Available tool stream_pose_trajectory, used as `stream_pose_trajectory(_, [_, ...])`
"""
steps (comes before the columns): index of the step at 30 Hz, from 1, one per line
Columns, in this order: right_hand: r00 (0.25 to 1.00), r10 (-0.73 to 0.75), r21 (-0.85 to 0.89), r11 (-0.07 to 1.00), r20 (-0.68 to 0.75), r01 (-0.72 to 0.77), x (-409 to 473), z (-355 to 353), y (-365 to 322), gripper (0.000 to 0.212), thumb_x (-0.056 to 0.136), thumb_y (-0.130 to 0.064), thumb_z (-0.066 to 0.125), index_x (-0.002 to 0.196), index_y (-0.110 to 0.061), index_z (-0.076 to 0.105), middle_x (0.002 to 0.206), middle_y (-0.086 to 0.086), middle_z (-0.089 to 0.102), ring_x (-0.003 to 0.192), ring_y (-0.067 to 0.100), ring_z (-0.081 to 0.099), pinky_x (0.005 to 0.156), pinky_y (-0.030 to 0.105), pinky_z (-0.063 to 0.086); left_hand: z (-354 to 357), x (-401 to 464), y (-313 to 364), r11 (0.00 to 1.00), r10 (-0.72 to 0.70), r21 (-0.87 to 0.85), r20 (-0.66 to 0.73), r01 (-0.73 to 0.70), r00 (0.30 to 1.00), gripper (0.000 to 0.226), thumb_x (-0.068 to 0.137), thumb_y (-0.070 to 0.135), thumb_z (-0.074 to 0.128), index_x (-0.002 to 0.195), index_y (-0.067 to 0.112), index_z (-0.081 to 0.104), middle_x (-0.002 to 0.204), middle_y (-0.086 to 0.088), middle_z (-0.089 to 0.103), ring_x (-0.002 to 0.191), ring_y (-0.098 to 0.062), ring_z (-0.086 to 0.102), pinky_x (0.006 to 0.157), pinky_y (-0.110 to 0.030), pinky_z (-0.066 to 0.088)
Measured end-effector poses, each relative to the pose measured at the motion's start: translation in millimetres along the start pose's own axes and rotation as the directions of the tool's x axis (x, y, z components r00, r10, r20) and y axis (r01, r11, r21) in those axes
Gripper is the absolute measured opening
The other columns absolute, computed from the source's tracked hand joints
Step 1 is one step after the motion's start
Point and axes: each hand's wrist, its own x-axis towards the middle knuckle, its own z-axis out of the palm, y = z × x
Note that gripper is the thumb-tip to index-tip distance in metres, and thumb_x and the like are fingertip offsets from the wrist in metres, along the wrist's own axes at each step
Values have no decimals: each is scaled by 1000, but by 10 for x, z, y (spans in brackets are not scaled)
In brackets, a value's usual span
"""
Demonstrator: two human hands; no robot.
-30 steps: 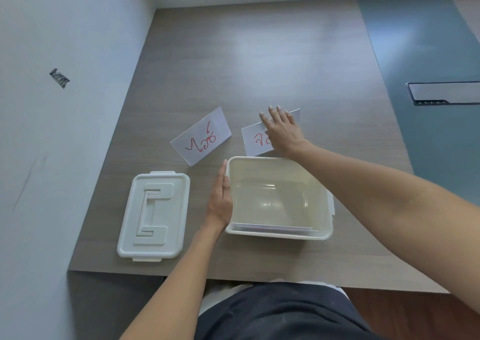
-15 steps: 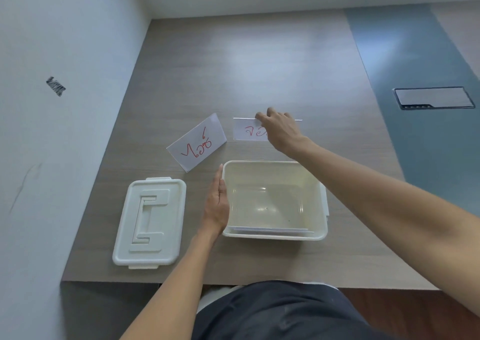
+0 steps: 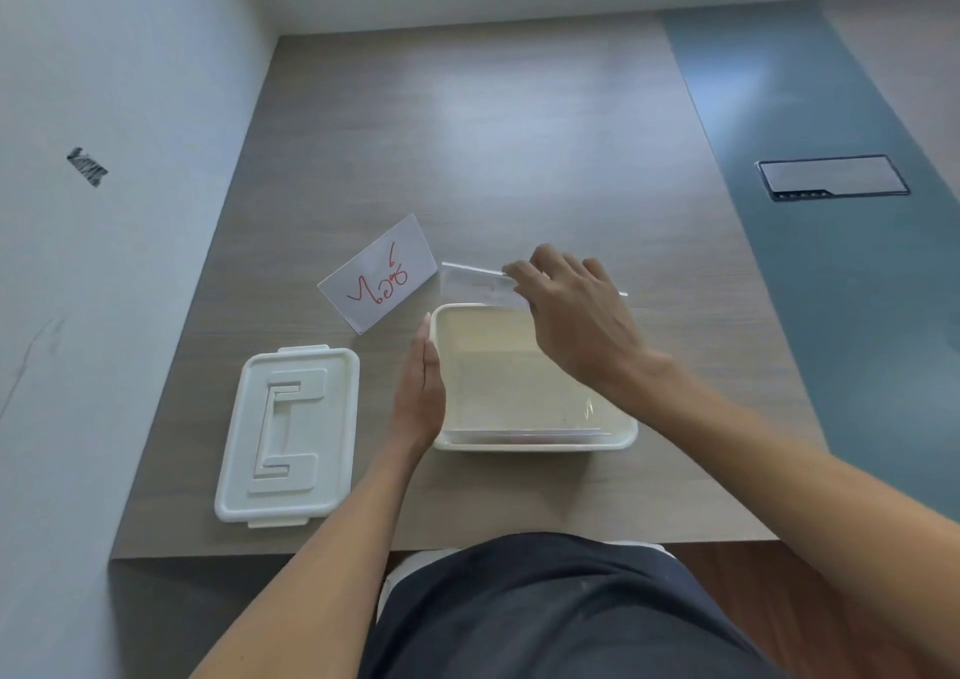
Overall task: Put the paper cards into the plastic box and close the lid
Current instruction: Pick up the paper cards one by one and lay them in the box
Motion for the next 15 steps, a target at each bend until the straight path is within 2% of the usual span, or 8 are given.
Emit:
stream_pose_trajectory(3, [999,-7,14,1000,45,6,-286,63,-56,33,85,-1,62,113,-18,63,93,4,60,77,27,59,72,35,40,5,-3,-1,1000,-25,13,-1,25,1000,49,108,34,19,156,33,24,161,9,31,147,-10,29,119,-33,24])
stream_pose_trajectory(6, [979,-18,19,1000,202,14,-542,227,-69,36,82,1,59,113,-18,62,94,5,57,76,28,56,73,35,38,8,-2,5,999,-40,19,1,40,999,48,108,36,19,156,34,25,160,8,34,147,-12,31,119,-36,27])
stream_pose_trajectory(11, [895,-37,67,998,444,8,-805,496,-113,36,91,-10,48,125,-20,54,110,4,56,94,29,58,83,35,40,24,15,-13,997,-57,51,-24,58,998,49,108,35,19,156,32,25,161,6,33,147,-14,31,111,-22,21])
stream_pose_trajectory(15, [855,-67,104,994,515,15,-929,556,-146,20,98,-22,40,107,-18,57,100,5,59,86,29,59,78,36,41,38,27,-27,997,-58,40,-34,59,998,48,108,34,19,156,31,26,162,7,31,148,-12,28,110,-18,18])
